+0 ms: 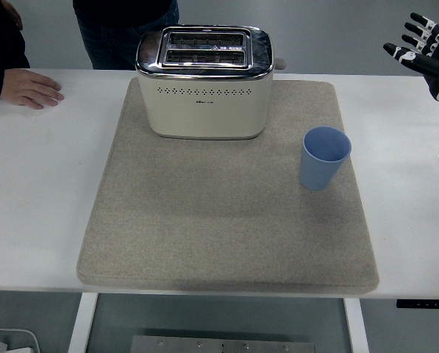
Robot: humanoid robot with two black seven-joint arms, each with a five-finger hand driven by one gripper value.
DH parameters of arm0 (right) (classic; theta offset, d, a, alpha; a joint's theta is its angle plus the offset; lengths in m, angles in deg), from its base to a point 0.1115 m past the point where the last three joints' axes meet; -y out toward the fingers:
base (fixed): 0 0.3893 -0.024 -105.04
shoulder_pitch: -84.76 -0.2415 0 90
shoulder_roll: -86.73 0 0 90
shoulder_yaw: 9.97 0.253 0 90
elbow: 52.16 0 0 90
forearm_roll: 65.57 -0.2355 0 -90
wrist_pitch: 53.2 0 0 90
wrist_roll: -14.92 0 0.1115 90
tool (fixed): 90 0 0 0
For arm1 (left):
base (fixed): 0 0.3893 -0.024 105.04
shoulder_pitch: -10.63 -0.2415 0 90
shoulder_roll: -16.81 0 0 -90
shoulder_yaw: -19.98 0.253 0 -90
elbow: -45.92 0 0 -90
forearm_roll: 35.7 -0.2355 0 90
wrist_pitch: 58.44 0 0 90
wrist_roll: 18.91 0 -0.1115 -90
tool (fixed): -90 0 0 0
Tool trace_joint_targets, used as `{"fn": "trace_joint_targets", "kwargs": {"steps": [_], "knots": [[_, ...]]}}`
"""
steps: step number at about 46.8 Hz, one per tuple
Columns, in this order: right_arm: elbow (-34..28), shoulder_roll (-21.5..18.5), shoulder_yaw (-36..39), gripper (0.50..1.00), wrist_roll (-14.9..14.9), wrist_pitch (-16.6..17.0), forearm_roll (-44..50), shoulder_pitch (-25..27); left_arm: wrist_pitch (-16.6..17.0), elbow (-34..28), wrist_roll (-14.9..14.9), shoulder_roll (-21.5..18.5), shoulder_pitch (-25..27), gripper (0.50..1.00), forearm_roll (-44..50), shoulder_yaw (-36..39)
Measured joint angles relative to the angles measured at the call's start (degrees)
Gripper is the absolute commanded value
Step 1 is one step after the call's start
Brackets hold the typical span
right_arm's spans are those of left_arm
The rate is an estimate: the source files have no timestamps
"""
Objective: Put the water cup in front of the bread machine
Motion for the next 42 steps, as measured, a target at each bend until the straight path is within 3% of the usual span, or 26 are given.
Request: {"fn": "trace_joint_targets", "kwargs": {"steps": [23,42], "knots": [[-0.9,0.1,-0.5,0.919,0.0,0.7,0.1,-0.5,0.0,0.0,0.0,0.0,-0.8,1.0,-0.2,-0.1],[-1.1,3.4,-0.7,0.919,0.0,7.1,0.5,0.0,0.0,-0.1,0.0,0.0,-0.8,1.0,-0.1,-0.1]]}}
